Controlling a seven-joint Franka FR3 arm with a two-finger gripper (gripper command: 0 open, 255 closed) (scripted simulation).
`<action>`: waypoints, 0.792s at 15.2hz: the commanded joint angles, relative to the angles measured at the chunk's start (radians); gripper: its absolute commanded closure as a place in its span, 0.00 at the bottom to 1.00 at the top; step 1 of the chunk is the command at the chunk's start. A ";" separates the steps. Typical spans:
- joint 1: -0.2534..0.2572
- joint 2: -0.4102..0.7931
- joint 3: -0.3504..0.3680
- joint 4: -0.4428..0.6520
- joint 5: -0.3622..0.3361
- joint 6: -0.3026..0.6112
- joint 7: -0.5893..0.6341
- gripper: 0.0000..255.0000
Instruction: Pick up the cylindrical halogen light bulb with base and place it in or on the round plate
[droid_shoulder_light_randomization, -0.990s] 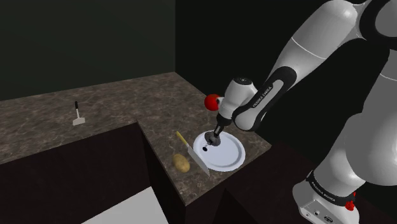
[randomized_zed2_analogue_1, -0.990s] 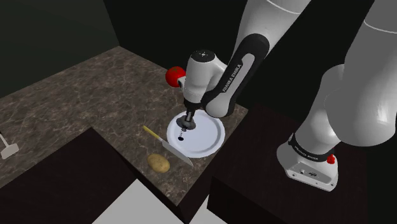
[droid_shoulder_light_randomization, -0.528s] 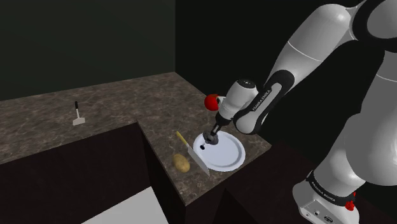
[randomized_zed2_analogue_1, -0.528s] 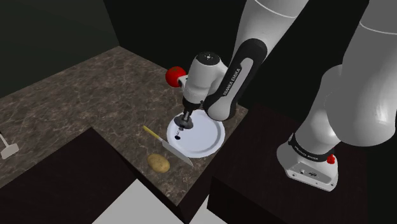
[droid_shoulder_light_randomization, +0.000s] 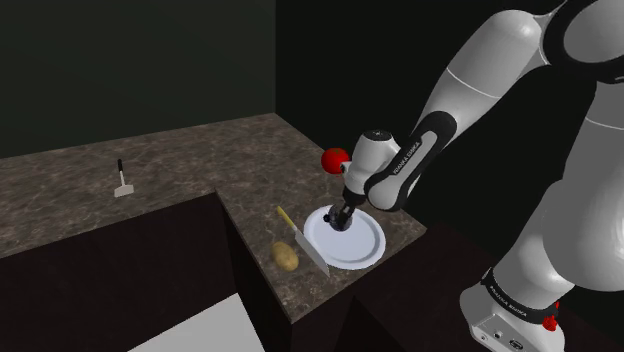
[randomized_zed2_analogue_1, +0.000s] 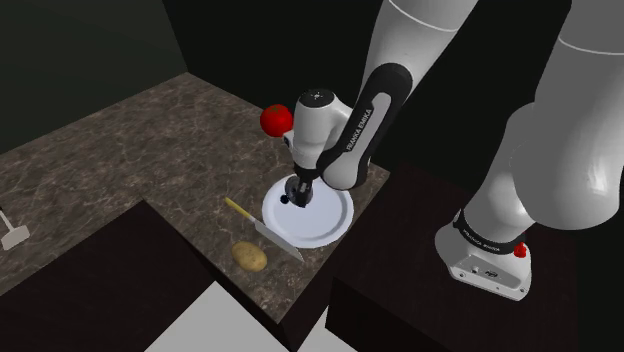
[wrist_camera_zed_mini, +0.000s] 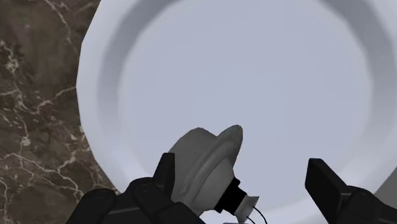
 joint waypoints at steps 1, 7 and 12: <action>0.011 -0.046 -0.005 -0.020 -0.007 -0.037 0.011 0.00; 0.010 -0.170 -0.001 -0.041 -0.003 -0.140 0.006 0.00; 0.010 -0.170 -0.001 -0.041 -0.003 -0.141 0.006 0.00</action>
